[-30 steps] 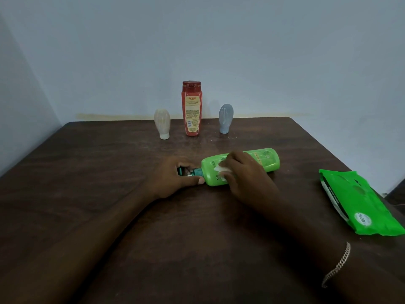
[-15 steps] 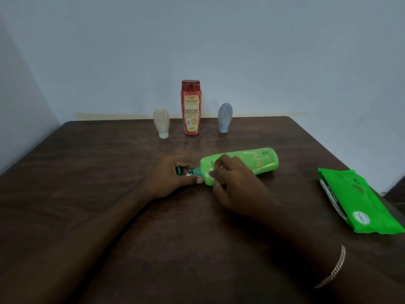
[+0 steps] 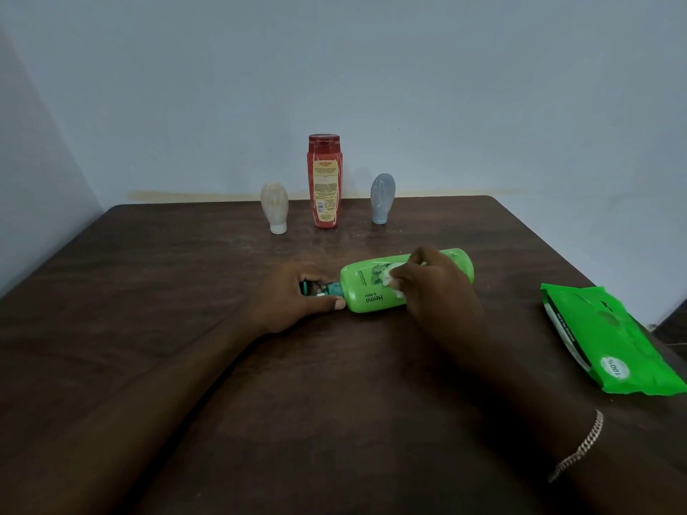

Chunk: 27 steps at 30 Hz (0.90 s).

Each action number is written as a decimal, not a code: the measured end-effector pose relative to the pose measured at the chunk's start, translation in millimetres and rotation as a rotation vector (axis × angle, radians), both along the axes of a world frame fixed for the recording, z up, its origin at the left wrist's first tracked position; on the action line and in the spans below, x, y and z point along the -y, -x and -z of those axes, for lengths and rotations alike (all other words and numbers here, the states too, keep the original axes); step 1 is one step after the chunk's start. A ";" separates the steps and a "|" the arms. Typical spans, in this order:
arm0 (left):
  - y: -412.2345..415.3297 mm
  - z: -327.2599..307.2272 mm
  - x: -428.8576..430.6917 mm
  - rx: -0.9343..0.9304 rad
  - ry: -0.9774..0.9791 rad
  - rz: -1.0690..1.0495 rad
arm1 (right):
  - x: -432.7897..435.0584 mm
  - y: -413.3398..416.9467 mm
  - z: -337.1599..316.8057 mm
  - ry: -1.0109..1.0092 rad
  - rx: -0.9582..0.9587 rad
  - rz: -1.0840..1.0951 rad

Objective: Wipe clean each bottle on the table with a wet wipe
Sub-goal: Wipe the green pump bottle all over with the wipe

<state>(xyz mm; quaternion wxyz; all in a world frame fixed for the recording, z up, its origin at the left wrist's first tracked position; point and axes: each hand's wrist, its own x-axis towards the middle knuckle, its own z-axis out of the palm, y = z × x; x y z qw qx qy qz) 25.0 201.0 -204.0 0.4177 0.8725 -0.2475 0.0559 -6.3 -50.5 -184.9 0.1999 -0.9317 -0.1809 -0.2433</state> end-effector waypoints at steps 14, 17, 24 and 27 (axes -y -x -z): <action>-0.9 -1.1 -1.1 0.021 0.000 -0.009 | -2.1 -6.1 -3.3 0.014 0.012 -0.030; -2.3 -0.4 -3.2 0.017 -0.010 -0.018 | -17.8 3.0 0.2 0.100 0.004 -0.149; -1.6 0.8 -3.3 0.020 -0.001 -0.011 | 17.7 -13.5 -2.1 -0.015 0.033 -0.012; -2.5 1.8 -3.8 0.022 -0.003 -0.027 | 2.0 -12.2 -1.6 0.024 0.044 -0.071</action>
